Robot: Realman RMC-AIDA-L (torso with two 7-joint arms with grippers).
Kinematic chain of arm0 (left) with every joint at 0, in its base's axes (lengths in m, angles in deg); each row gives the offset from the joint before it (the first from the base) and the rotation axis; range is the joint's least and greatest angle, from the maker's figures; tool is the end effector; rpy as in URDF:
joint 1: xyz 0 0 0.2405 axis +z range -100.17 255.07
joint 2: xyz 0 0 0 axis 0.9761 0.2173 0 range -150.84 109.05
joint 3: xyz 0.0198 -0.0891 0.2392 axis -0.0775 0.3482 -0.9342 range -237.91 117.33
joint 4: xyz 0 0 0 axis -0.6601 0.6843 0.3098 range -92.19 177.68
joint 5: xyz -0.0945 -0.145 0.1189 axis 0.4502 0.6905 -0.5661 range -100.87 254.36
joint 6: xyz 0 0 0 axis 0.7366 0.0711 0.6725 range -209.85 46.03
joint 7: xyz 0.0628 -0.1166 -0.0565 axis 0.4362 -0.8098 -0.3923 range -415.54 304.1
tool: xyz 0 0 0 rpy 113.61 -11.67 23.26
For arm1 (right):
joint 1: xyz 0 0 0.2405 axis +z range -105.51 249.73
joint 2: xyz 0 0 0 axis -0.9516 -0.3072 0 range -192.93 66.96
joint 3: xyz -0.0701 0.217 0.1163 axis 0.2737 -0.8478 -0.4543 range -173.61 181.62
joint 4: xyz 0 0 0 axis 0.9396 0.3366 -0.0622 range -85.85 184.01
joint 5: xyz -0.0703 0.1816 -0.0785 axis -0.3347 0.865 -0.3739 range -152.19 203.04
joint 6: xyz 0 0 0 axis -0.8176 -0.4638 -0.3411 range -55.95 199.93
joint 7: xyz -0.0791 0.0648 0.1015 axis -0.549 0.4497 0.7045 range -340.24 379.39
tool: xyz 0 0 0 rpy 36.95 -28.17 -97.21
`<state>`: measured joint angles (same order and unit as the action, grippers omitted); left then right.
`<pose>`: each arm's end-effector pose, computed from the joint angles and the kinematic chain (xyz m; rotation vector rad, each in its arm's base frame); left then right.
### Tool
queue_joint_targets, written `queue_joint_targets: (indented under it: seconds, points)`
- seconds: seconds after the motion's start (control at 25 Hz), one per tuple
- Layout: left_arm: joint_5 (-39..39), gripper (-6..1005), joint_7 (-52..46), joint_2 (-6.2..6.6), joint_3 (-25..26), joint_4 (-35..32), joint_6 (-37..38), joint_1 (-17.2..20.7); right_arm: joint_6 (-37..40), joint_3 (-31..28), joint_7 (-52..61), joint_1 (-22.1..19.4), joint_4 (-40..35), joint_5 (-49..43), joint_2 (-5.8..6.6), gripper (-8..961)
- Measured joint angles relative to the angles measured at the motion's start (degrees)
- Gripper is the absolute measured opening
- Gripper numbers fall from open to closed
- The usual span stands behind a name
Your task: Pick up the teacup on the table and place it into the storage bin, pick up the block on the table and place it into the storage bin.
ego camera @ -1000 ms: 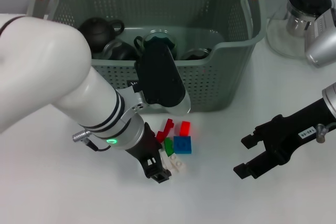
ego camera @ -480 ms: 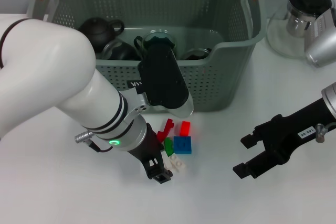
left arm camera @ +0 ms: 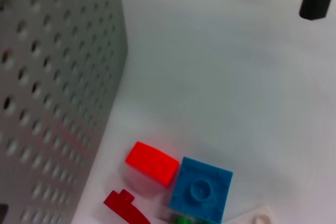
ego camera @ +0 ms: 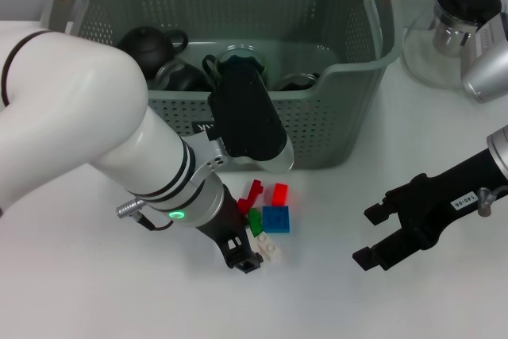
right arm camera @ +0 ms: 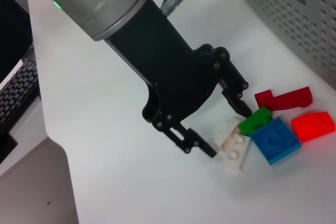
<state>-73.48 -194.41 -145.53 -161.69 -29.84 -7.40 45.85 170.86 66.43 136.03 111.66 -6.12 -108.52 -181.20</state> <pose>-0.1641 0.3162 -0.1009 -2.8146 -0.4171 0.6136 0.1999 0.3389 -0.0097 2.9585 -0.8112 0.1698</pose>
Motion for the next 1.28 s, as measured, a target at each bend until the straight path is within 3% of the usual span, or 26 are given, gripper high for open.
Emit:
queue_joint_targets:
  seconds: [0.16, 0.6, 0.68, 0.84, 1.04, 1.28]
  points:
    - [-0.5, 642, -0.9, 0.0, -0.1, 0.1, 0.0, -0.1, 0.0, 0.0, 0.0, -0.1, 0.0, 0.0, 0.0, 945]
    - [-0.3, 401, -2.1, 0.02, 0.6, -3.2, 3.3, 0.0, 0.0, -0.1, -0.6, -0.3, -0.1, 0.0, 0.0, 944]
    - [-0.4, 406, -2.1, 0.1, 2.2, -5.2, 6.0, 0.2, 0.0, -0.1, -0.6, -0.3, -0.1, 0.0, 0.0, 944]
    - [0.1, 415, -1.8, 0.23, 7.9, -10.9, 13.7, 1.5, 0.0, -0.1, -0.7, -0.4, -0.1, 0.0, 0.0, 944]
    - [8.0, 427, -1.0, 0.33, 18.0, -23.6, 23.9, 3.3, 0.0, -0.1, -0.7, -0.3, -0.1, 0.0, 0.0, 944]
    - [17.6, 441, -0.8, 0.55, 33.3, -29.5, 30.3, -3.0, 0.0, -0.1, -0.9, 0.1, -0.1, 0.1, -0.17, 944]
